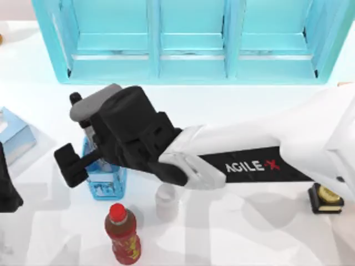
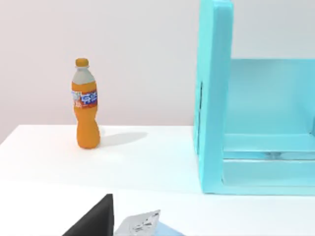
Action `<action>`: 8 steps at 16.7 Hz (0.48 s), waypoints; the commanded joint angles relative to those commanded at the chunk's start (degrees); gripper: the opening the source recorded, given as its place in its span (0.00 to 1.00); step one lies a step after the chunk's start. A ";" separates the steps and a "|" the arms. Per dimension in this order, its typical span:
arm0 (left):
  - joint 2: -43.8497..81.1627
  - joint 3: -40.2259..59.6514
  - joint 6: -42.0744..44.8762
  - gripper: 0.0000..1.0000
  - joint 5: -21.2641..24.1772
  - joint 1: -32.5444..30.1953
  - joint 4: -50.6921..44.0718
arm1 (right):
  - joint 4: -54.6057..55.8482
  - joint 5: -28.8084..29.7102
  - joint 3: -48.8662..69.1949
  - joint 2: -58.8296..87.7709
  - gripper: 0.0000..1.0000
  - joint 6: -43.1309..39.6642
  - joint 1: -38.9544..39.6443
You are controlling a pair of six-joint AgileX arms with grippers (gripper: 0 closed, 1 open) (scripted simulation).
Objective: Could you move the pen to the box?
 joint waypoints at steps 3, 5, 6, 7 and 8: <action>0.00 0.00 0.00 1.00 0.00 0.00 0.00 | 0.00 0.00 0.00 0.00 0.10 0.00 0.00; 0.00 0.00 0.00 1.00 0.00 0.00 0.00 | 0.00 0.00 0.00 0.00 0.00 0.00 0.00; 0.00 0.00 0.00 1.00 0.00 0.00 0.00 | 0.00 0.00 0.00 0.00 0.00 0.00 0.00; 0.00 0.00 0.00 1.00 0.00 0.00 0.00 | 0.00 0.00 0.00 0.00 0.00 0.00 0.00; 0.00 0.00 0.00 1.00 0.00 0.00 0.00 | 0.00 0.00 0.00 0.00 0.00 0.00 0.00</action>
